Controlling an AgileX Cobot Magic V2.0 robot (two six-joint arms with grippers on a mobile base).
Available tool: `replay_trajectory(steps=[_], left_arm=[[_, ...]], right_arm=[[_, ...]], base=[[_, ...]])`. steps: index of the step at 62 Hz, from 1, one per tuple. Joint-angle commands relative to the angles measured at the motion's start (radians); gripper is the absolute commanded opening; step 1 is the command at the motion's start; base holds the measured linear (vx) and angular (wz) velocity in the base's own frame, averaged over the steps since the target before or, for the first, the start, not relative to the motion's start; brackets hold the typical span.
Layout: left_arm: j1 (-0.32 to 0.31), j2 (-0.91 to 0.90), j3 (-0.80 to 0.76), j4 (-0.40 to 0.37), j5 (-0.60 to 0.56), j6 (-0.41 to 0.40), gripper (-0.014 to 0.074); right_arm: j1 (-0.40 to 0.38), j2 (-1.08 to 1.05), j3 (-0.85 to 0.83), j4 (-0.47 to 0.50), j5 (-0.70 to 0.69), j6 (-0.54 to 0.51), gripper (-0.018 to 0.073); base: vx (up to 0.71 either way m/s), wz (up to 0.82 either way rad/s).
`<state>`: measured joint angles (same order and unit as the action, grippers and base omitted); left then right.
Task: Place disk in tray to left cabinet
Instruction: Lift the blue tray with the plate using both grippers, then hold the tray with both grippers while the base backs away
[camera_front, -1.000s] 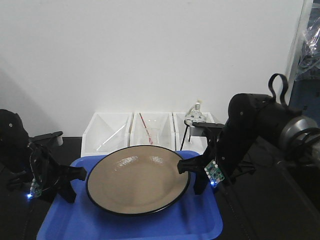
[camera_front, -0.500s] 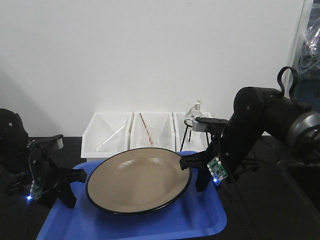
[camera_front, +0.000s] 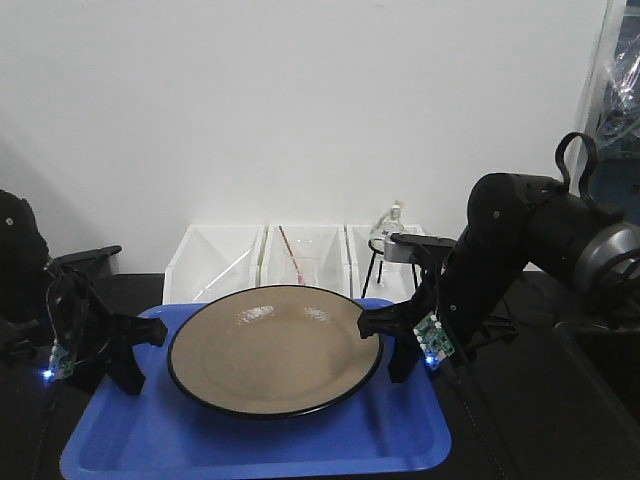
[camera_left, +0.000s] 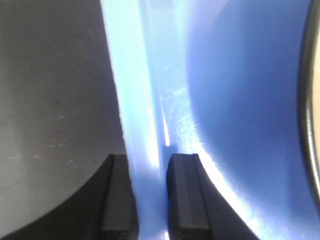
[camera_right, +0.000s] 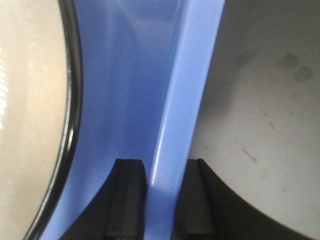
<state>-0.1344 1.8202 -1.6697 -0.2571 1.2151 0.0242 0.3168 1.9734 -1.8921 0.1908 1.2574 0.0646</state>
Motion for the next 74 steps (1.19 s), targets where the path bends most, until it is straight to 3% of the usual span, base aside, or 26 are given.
replay_trajectory(steps=[1, 74], left_arm=[[-0.003, -0.065, -0.059, 0.018, 0.008, 0.015, -0.0001], [-0.003, -0.066, -0.064, 0.014, 0.035, 0.015, -0.0001]], right_arm=[[-0.007, -0.07, -0.039, -0.003, -0.038, -0.021, -0.0003], [-0.007, -0.07, -0.039, -0.003, -0.035, -0.021, -0.0003]], base=[[0.0, 0.0], [0.0, 0.0]])
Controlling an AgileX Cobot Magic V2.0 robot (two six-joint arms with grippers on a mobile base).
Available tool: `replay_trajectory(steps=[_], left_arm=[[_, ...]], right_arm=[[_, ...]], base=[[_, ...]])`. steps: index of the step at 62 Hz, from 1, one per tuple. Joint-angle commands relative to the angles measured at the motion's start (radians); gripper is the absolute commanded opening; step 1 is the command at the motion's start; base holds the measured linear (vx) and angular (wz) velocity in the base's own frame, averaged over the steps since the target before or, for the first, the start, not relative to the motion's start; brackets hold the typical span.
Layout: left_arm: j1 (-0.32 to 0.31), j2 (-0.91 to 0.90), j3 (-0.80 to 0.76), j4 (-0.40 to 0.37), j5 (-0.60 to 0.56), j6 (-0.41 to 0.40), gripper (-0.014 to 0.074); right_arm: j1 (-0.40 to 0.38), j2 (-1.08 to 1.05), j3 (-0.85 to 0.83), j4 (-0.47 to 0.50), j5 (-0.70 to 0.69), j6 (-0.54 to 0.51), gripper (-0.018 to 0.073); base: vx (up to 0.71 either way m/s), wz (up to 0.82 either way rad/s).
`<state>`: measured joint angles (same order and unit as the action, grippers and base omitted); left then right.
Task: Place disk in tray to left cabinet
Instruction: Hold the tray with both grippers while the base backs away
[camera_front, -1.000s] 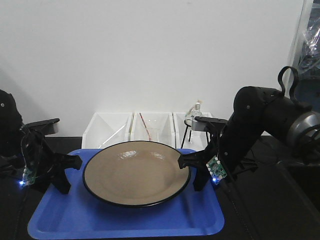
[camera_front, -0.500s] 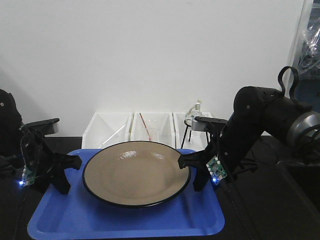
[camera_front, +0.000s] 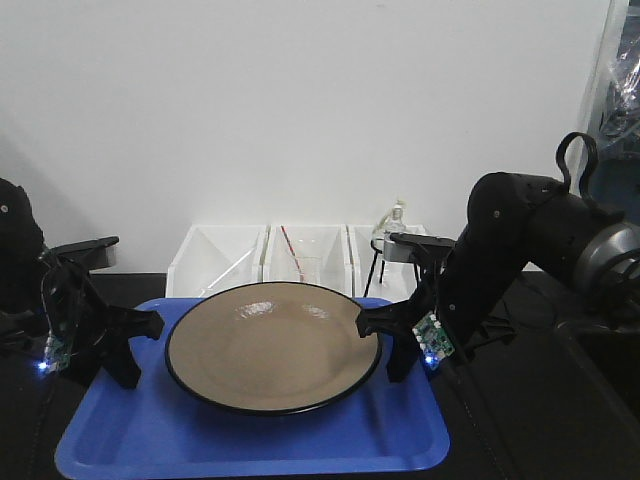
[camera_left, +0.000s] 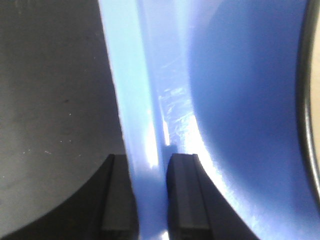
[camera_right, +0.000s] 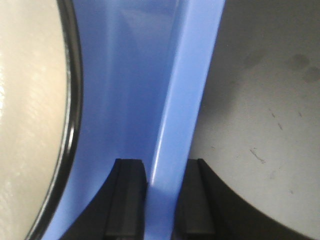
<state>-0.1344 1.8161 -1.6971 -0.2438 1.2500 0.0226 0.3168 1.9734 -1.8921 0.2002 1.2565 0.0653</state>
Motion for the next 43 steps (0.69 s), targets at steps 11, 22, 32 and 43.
replay_trajectory(steps=[11, 22, 32, 43], left_arm=[[-0.003, -0.062, -0.037, 0.001, 0.0, 0.016, -0.0001], [-0.003, -0.062, -0.037, 0.001, 0.0, 0.016, -0.0001], [-0.003, -0.062, -0.037, 0.001, 0.0, 0.016, -0.0001], [-0.003, -0.062, -0.037, 0.001, -0.001, 0.016, -0.0001]], right_arm=[[-0.007, -0.07, -0.039, -0.013, -0.034, -0.022, -0.0003], [-0.007, -0.07, -0.039, -0.013, -0.034, -0.022, -0.0003], [-0.007, -0.07, -0.039, -0.013, -0.034, -0.022, -0.0003], [-0.007, -0.07, -0.039, -0.013, -0.034, -0.022, -0.0003]], base=[[-0.01, 0.04], [-0.02, 0.09], [-0.04, 0.17], [-0.08, 0.33]])
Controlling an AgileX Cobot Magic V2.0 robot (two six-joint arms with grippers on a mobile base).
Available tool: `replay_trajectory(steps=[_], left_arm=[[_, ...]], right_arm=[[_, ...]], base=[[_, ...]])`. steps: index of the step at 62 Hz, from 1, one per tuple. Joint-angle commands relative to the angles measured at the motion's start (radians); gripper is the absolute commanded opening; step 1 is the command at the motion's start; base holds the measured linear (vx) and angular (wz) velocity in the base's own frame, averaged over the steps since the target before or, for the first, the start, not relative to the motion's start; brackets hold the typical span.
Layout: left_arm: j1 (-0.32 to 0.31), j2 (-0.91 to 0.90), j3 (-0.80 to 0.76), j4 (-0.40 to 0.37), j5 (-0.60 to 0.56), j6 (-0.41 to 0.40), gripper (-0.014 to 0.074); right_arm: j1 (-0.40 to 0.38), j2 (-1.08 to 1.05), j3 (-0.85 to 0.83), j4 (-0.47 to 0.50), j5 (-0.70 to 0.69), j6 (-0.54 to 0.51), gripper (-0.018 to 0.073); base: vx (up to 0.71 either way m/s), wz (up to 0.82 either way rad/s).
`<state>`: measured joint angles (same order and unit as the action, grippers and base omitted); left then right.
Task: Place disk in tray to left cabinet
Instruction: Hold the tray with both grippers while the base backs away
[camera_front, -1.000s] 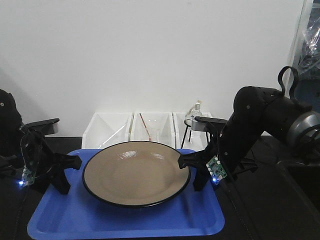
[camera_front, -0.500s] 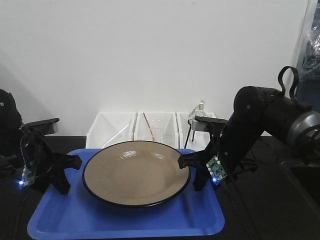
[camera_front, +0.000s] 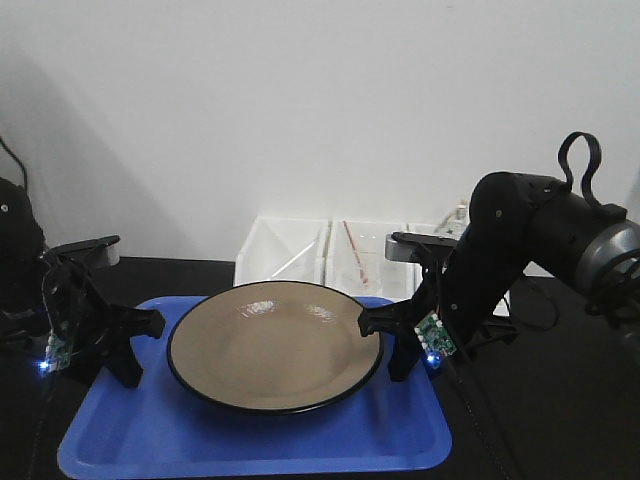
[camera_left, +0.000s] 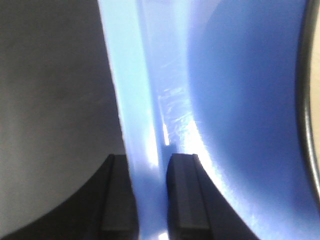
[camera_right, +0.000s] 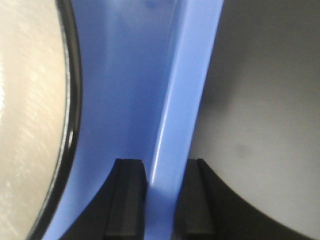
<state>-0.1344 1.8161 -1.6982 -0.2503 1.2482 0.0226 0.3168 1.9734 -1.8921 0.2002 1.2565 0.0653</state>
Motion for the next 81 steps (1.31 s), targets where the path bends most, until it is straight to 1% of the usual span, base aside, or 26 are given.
replay_trajectory(steps=[1, 19, 81], left_arm=[[-0.003, -0.062, -0.036, 0.008, 0.001, 0.016, -0.0001], [-0.003, -0.062, -0.036, 0.008, 0.001, 0.016, -0.0001], [-0.003, -0.062, -0.036, 0.008, 0.002, 0.016, -0.0001]], right_arm=[[-0.007, -0.07, -0.039, -0.013, -0.034, -0.022, -0.0003], [-0.007, -0.07, -0.039, -0.013, -0.034, -0.022, -0.0003], [-0.007, -0.07, -0.039, -0.013, -0.034, -0.022, -0.0003]], base=[[-0.1, 0.43], [-0.14, 0.54], [-0.14, 0.64]])
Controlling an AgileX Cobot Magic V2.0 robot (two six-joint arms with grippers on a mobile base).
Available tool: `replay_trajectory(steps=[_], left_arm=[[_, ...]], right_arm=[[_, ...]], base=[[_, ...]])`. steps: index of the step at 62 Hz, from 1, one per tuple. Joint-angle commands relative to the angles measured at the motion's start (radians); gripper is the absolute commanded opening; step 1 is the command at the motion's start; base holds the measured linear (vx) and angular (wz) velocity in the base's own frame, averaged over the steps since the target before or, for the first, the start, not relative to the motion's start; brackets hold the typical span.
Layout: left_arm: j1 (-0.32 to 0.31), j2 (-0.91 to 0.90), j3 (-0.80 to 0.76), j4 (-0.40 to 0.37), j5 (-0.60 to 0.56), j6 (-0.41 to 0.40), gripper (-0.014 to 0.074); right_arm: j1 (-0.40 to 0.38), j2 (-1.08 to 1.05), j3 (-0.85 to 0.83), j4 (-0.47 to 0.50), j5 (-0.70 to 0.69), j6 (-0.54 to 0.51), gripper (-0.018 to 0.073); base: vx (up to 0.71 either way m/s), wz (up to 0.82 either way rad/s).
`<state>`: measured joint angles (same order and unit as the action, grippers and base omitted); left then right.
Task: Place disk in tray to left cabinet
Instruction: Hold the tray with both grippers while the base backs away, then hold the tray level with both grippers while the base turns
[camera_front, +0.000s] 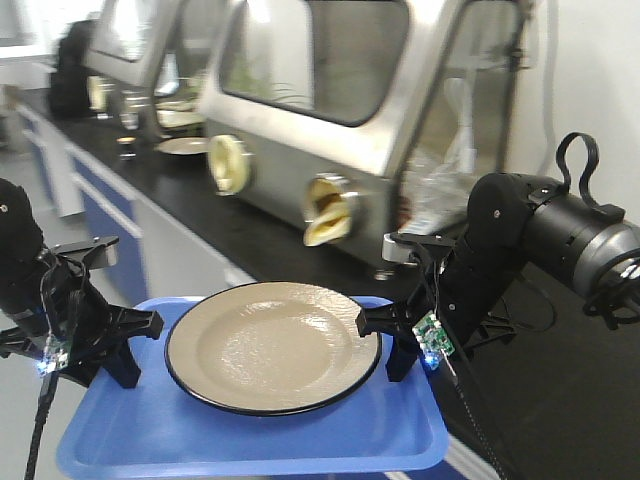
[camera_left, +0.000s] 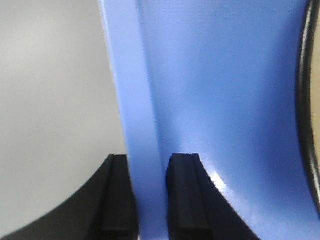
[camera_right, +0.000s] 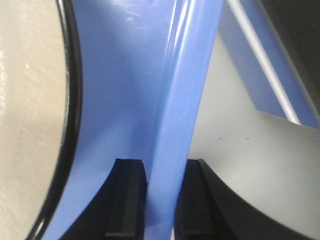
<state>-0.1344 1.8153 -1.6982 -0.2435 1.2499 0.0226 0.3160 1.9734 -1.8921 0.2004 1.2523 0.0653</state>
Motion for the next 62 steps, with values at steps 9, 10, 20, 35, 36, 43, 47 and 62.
replay_trajectory(steps=[9, 10, 20, 35, 36, 43, 47, 62], left_arm=[[-0.003, -0.061, -0.036, 0.001, 0.0, 0.016, -0.0001], [-0.003, -0.061, -0.036, 0.001, 0.0, 0.016, -0.0001], [-0.003, -0.061, -0.036, 0.001, 0.0, 0.016, -0.0001], [-0.003, -0.061, -0.036, 0.001, 0.003, 0.016, -0.0001], [-0.003, -0.061, -0.036, 0.001, 0.003, 0.016, -0.0001], [-0.003, -0.061, -0.036, 0.001, 0.003, 0.016, -0.0001], [-0.003, -0.061, -0.036, 0.001, 0.003, 0.016, -0.0001], [-0.003, -0.061, -0.036, 0.001, 0.003, 0.016, -0.0001]], right_arm=[[-0.006, -0.07, -0.039, -0.013, -0.03, -0.022, -0.0003], [-0.006, -0.07, -0.039, -0.013, -0.03, -0.022, -0.0003], [-0.006, -0.07, -0.039, -0.013, -0.03, -0.022, -0.0003], [-0.006, -0.07, -0.039, -0.013, -0.03, -0.022, -0.0003], [-0.006, -0.07, -0.039, -0.013, -0.03, -0.022, -0.0003], [-0.006, -0.07, -0.039, -0.013, -0.03, -0.022, -0.0003], [-0.006, -0.07, -0.039, -0.013, -0.03, -0.022, -0.0003], [-0.006, -0.07, -0.039, -0.013, -0.03, -0.022, -0.0003]], base=[[-0.04, 0.68], [-0.01, 0.65], [0.03, 0.61], [0.13, 0.49], [0.18, 0.47], [0.2, 0.47], [0.24, 0.46], [0.29, 0.43]])
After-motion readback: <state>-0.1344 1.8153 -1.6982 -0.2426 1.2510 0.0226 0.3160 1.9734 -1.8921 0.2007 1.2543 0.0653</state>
